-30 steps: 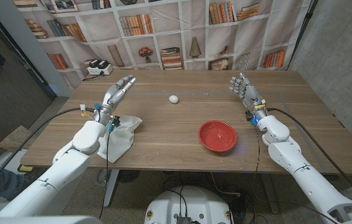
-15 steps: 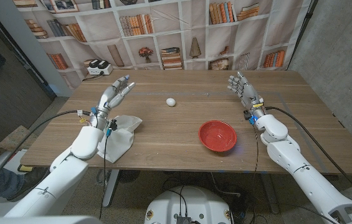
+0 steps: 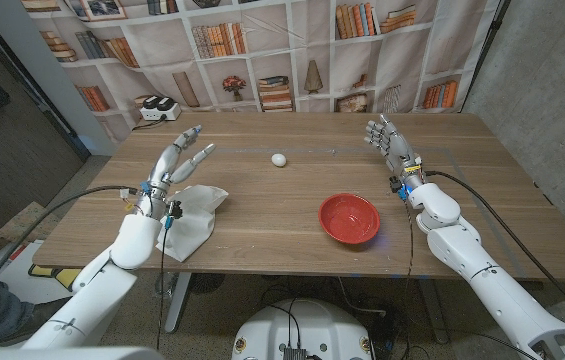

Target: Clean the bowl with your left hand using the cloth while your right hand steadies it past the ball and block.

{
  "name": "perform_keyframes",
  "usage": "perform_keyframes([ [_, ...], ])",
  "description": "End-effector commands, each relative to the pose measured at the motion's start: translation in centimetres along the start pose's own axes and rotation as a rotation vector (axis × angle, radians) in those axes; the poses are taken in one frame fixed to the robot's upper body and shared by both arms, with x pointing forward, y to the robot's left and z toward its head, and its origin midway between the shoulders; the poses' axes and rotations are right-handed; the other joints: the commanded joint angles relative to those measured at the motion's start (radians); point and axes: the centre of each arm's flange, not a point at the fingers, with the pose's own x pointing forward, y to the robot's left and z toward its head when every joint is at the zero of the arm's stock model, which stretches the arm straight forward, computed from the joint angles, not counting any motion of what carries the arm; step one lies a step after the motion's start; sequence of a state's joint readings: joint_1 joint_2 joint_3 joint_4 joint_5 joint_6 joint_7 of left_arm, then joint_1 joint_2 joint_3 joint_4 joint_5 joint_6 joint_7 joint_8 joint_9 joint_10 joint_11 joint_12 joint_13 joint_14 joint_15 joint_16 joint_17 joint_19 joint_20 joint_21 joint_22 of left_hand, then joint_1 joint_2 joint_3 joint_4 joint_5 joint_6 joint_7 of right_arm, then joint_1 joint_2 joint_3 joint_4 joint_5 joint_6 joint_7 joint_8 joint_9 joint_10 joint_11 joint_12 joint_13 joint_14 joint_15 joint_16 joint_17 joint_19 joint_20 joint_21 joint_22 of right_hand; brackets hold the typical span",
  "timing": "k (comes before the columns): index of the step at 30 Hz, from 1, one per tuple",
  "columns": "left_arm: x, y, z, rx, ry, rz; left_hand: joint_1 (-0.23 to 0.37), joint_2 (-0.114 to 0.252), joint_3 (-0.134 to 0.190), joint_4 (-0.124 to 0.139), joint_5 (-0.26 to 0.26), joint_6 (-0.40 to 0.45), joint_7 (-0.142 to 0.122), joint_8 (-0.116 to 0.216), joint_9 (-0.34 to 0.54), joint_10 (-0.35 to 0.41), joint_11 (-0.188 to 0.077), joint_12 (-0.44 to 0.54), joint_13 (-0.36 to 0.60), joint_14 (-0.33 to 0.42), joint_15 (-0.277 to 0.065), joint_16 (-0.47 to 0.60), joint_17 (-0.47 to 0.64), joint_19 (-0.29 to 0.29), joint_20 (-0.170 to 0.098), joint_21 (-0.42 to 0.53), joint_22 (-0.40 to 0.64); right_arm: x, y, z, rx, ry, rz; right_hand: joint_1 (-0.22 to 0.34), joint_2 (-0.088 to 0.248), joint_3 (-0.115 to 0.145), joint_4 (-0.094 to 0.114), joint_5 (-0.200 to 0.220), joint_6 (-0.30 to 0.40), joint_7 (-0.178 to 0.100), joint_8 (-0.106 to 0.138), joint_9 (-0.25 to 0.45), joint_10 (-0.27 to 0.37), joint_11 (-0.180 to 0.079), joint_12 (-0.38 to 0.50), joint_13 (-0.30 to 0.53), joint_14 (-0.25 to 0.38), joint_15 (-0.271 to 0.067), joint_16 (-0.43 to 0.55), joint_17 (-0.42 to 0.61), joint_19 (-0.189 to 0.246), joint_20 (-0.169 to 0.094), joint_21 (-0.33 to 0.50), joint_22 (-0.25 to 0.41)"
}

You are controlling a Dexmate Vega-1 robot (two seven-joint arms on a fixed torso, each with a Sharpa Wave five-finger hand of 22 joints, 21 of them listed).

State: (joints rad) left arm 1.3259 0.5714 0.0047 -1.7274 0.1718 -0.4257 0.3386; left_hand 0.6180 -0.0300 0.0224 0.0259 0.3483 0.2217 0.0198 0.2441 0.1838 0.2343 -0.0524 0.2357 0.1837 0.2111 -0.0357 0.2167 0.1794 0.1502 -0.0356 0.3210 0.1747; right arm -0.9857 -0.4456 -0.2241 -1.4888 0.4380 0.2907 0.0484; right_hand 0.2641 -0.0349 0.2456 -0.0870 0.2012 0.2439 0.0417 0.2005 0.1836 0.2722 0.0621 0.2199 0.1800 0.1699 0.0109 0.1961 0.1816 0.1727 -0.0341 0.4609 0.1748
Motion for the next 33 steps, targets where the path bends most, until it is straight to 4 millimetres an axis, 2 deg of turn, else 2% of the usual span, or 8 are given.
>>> perform_keyframes([
  [1, -1.7, -0.6, -0.2, 0.097, -0.003, 0.053, 0.015, 0.005, 0.004, -0.008, 0.007, 0.011, 0.001, -0.001, 0.005, 0.011, -0.01, -0.002, 0.005, 0.013, -0.019, -0.002, 0.002, 0.014, -0.025, -0.007, 0.002, 0.4, -0.9, 1.1, -0.028, 0.005, -0.01, 0.003, 0.008, -0.001, -0.004, 0.007, 0.01, 0.001, 0.0, 0.006, 0.009, 0.0, 0.003, 0.004, 0.015, -0.002, 0.001, 0.003, 0.009, -0.045, -0.001, 0.001],
  [19, -3.7, -0.1, 1.4, 0.407, 0.009, 0.089, 0.049, 0.009, 0.01, -0.024, 0.017, 0.021, -0.009, -0.005, 0.005, 0.025, -0.016, -0.005, 0.005, 0.027, -0.028, -0.005, 0.002, 0.021, -0.029, -0.015, 0.003, 0.2, -1.0, 4.0, -0.125, 0.02, -0.021, -0.006, 0.009, -0.006, 0.0, 0.007, 0.017, -0.002, 0.001, 0.006, 0.017, 0.0, 0.004, 0.004, 0.02, -0.001, 0.002, 0.005, 0.019, -0.047, -0.006, 0.002],
  [27, -4.5, 0.5, 1.5, 0.461, 0.025, 0.062, 0.064, 0.014, 0.014, -0.03, 0.021, 0.033, -0.015, -0.004, 0.005, 0.033, -0.025, -0.006, 0.006, 0.036, -0.032, -0.005, 0.002, 0.027, -0.031, -0.018, 0.003, -0.3, -0.7, 3.8, -0.101, 0.013, -0.03, -0.014, 0.009, -0.01, 0.004, 0.007, 0.018, -0.002, 0.0, 0.006, 0.017, 0.0, 0.003, 0.004, 0.02, -0.002, 0.001, 0.006, 0.02, -0.046, -0.01, 0.002],
  [33, -5.2, 0.8, 2.5, 0.609, 0.044, 0.05, 0.073, 0.014, 0.015, -0.035, 0.023, 0.035, -0.02, -0.005, 0.005, 0.034, -0.032, -0.009, 0.006, 0.038, -0.037, -0.006, 0.002, 0.028, -0.033, -0.021, 0.003, -0.6, -0.6, 3.6, -0.094, 0.007, -0.033, -0.018, 0.007, -0.012, 0.005, 0.007, 0.017, -0.001, 0.0, 0.006, 0.019, 0.0, 0.003, 0.004, 0.021, -0.001, 0.001, 0.006, 0.021, -0.046, -0.012, 0.002],
])
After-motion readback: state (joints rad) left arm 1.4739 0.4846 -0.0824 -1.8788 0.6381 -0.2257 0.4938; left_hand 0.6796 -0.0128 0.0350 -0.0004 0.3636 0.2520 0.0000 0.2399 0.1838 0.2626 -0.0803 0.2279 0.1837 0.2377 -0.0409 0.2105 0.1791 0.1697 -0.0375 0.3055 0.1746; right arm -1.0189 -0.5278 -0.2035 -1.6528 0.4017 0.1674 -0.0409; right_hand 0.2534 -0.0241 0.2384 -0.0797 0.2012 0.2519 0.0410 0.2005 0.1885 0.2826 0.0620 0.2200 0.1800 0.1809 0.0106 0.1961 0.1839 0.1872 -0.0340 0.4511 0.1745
